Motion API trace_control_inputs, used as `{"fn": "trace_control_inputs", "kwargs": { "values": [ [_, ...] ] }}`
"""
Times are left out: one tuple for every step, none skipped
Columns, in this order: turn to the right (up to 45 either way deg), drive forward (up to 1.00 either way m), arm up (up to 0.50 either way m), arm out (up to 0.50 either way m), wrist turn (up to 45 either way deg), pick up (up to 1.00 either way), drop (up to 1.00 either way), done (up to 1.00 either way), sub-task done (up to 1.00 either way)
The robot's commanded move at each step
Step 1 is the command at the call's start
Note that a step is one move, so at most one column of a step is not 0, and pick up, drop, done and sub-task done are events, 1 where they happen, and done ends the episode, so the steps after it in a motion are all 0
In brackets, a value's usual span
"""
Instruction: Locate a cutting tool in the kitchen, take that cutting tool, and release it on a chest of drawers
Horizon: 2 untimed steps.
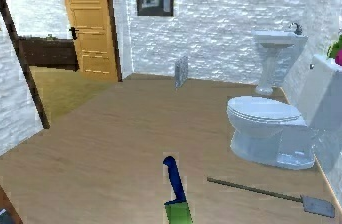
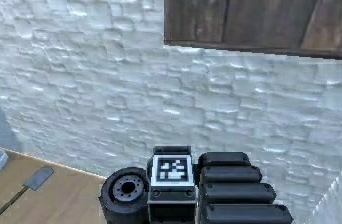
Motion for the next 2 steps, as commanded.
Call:
{"fn": "trace_control_inputs", "kwargs": {
  "values": [
    [0.0, 1.00, 0.00, 0.00, 0.0, 0.00, 0.00, 0.00, 0.00],
    [18.0, 0.00, 0.00, 0.00, 0.0, 0.00, 0.00, 0.00, 0.00]
  ]
}}
